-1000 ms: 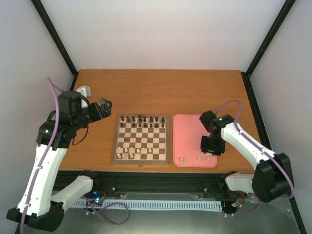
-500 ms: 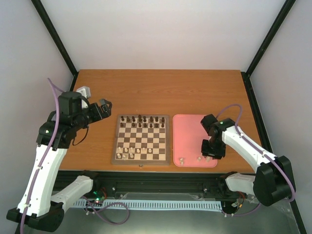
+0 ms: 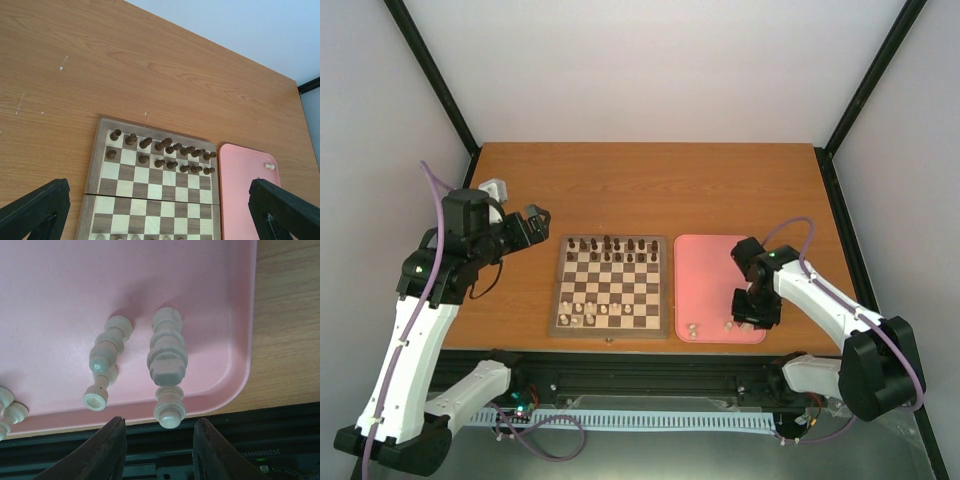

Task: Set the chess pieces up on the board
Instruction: Pick up the chess piece from the storage box, then place the chess piece on the chessboard.

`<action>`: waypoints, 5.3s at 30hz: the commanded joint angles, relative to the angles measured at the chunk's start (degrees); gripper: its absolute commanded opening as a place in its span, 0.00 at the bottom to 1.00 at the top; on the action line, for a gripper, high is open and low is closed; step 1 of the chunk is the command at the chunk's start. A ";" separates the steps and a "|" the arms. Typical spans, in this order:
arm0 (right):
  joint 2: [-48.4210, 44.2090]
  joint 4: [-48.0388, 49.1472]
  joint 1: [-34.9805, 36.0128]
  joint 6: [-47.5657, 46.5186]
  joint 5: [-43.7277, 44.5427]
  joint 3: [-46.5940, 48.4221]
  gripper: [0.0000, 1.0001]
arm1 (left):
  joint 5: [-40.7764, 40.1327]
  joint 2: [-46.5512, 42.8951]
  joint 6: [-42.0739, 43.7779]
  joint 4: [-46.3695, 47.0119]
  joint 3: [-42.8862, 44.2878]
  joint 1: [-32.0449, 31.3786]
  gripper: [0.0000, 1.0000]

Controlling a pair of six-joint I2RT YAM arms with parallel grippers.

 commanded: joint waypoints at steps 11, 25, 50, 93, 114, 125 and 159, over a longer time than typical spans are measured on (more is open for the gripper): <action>1.32 1.34 -0.44 0.33 1.83 -0.86 0.37 | -0.55 0.51 -0.17 1.87 0.39 0.39 1.00; 1.76 1.12 -0.77 0.03 3.08 0.72 0.37 | -0.76 0.66 -0.13 1.83 0.29 0.40 1.00; 7.36 4.64 -4.64 -4.52 4.82 3.25 0.31 | -1.46 0.11 -0.06 1.36 -0.25 0.41 1.00; 30.71 -18.23 27.35 -6.63 7.82 55.67 0.03 | -0.49 -0.52 0.82 -2.95 6.07 0.36 1.00; 55.36 -16.42 46.75 -6.60 1.90 77.31 0.04 | -3.93 -7.60 1.01 -7.47 6.26 0.36 1.00; 59.86 -15.84 46.79 -8.27 2.56 79.87 0.04 | -5.24 -8.62 1.35 -7.77 6.41 0.36 1.00; 61.88 -11.96 46.84 -8.50 3.23 75.41 0.05 | -6.29 -8.13 2.20 -7.50 6.08 0.39 1.00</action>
